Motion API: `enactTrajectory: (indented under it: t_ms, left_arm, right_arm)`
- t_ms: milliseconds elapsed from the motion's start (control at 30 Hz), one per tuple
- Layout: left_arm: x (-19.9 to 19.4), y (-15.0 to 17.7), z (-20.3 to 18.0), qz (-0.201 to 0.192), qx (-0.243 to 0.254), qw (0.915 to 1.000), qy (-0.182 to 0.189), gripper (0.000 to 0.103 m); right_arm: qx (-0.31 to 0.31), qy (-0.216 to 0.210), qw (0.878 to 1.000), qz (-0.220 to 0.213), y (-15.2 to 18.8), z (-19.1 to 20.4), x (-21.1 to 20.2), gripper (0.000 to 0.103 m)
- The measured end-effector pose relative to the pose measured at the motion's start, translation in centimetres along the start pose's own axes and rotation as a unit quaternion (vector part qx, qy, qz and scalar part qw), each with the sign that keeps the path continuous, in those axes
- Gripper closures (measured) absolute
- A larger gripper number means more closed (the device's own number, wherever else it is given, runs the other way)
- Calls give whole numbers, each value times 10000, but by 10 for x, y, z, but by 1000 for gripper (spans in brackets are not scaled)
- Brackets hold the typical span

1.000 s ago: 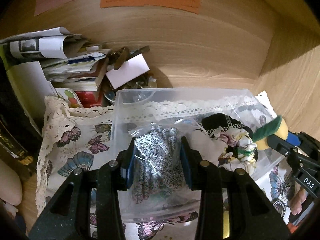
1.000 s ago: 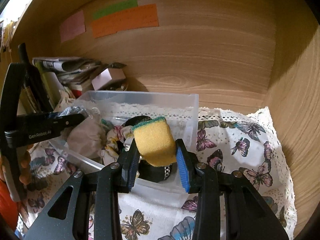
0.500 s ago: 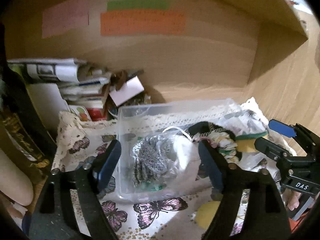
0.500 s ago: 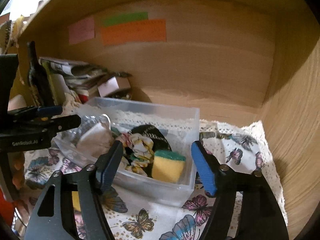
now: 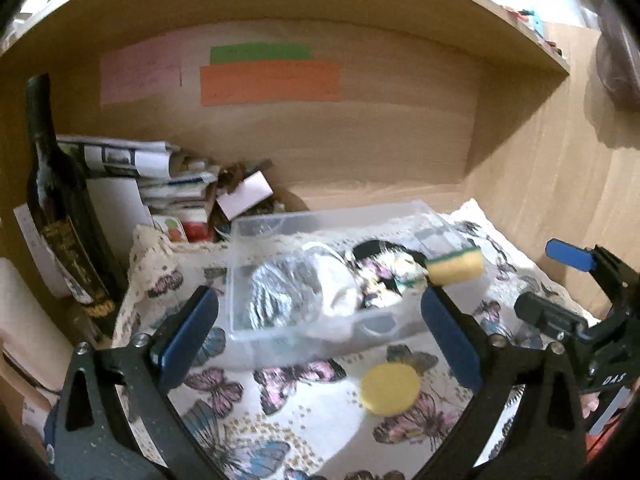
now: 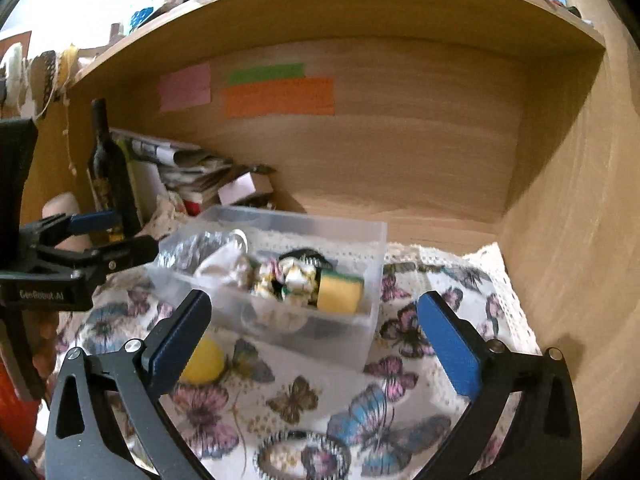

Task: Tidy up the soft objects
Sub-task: 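Grasp the yellow ball with the left gripper while the right gripper grasps the braided hair tie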

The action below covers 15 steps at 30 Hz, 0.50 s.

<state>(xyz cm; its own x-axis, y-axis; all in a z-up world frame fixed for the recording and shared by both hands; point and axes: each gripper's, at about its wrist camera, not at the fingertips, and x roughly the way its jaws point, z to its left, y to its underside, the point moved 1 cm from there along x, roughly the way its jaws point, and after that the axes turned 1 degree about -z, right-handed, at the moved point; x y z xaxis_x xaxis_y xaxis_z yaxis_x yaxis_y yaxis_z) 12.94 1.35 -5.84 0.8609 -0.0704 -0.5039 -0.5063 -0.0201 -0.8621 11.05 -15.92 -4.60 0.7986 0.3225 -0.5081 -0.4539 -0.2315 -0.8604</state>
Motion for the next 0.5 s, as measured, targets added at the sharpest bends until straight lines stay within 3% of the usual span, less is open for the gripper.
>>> enactTrajectory:
  t_ms: [500]
  left_arm:
    - [37, 58, -20, 1167, 63, 9924, 390, 0]
  right_arm:
    - [128, -275, 9923, 1204, 84, 0, 18, 2]
